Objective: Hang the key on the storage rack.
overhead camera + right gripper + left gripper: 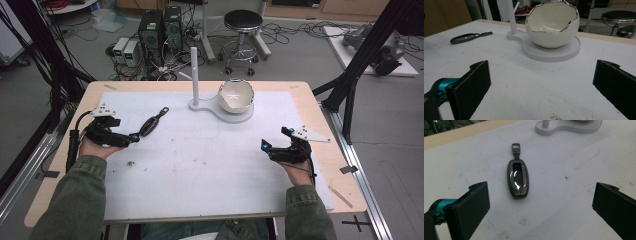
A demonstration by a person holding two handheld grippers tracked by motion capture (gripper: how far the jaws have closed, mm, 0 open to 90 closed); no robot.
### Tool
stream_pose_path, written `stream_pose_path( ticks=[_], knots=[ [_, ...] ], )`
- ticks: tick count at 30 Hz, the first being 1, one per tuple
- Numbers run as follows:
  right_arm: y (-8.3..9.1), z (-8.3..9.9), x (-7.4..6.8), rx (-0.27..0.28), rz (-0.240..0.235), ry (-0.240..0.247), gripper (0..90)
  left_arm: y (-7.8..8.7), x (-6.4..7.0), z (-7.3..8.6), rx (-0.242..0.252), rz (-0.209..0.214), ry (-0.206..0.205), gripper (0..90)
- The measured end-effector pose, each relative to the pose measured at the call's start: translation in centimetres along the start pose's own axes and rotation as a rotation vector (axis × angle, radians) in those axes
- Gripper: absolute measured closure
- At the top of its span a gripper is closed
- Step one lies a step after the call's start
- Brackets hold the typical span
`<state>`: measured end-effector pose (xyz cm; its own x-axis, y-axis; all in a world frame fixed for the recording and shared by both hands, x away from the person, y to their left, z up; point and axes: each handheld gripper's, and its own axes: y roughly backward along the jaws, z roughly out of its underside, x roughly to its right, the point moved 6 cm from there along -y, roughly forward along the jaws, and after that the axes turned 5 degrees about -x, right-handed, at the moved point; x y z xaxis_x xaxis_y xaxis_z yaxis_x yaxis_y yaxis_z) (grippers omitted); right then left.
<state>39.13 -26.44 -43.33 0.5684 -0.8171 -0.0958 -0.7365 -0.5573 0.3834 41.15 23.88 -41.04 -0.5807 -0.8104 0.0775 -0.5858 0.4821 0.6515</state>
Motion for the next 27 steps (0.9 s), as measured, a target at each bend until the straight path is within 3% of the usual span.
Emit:
stream_pose_path(
  ticks=[8,16,27],
  knots=[
    [-0.1,0.1,0.0,-0.009,0.004,0.011,0.5,-0.4,-0.4,-1.1,-0.031,-0.017,-0.016,1.7],
    [-0.2,0.1,-0.1,-0.011,0.001,0.014,0.5,-0.6,-1.4,-1.2,-0.030,-0.020,0.027,1.7],
    [-0.2,0.1,0.0,-0.008,0.003,0.017,0.5,-1.7,-1.8,-3.7,-0.133,-0.018,-0.034,1.7]
  ],
)
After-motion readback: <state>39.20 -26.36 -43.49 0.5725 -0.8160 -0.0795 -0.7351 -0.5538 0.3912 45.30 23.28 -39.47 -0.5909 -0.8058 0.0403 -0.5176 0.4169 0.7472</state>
